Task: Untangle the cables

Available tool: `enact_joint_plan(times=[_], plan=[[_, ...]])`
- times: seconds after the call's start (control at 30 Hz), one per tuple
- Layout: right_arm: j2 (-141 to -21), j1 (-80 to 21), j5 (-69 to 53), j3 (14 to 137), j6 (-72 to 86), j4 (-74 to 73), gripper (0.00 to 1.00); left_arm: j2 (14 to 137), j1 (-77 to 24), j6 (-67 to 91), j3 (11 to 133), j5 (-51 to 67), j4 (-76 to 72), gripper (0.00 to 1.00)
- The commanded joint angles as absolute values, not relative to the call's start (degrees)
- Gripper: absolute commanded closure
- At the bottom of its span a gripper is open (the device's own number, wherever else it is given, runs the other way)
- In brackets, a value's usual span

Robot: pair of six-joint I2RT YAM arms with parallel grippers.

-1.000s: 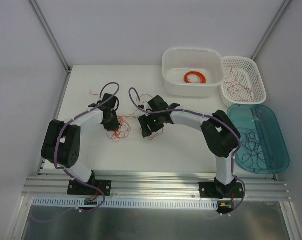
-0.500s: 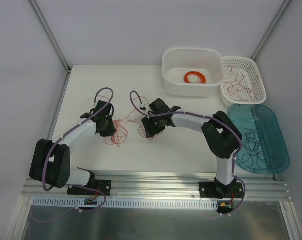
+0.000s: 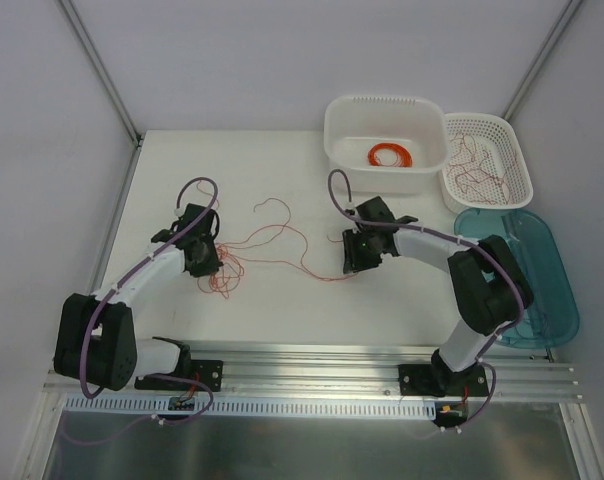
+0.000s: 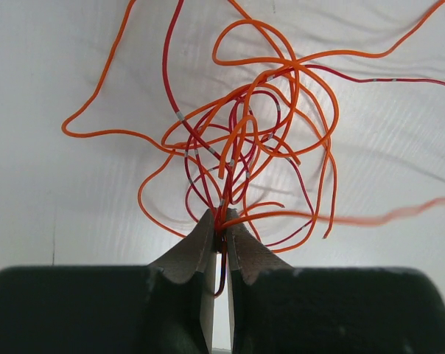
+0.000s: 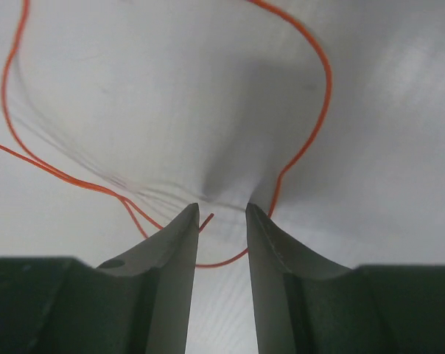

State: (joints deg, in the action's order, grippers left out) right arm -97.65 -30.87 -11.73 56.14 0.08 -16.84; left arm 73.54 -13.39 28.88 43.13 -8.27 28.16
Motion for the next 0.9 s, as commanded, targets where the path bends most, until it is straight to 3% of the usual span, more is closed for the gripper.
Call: enact_joint_plan(times=[0.0,0.2,0.43,0.63,0.87], plan=[[-94.93,-25.16,-9.49,53.97,5.87,-22.85,0.64,72.42,-12.66,26.81,44.56,-11.69,30.32,0.96],[-91.85,-26.09,-6.6,59.23,6.16,-27.15,0.64,73.65,-12.74,25.93,45.53,-8.53,30.32,0.96],[-89.38,-34.88,-4.91,66.79,1.06,-24.98,0.54,73.65,-12.92,24.87,45.79,-3.87,30.06,0.95],[-94.03,-40.51,-10.71,72.94,-2.99,-22.33,0.43,73.21,-13.1,24.96,44.83,-1.94,29.44,0.95],[-102.56,-45.43,-9.58,77.16,-1.58,-22.5,0.43,72.6,-13.18,25.49,43.86,-1.14,29.09,0.96]])
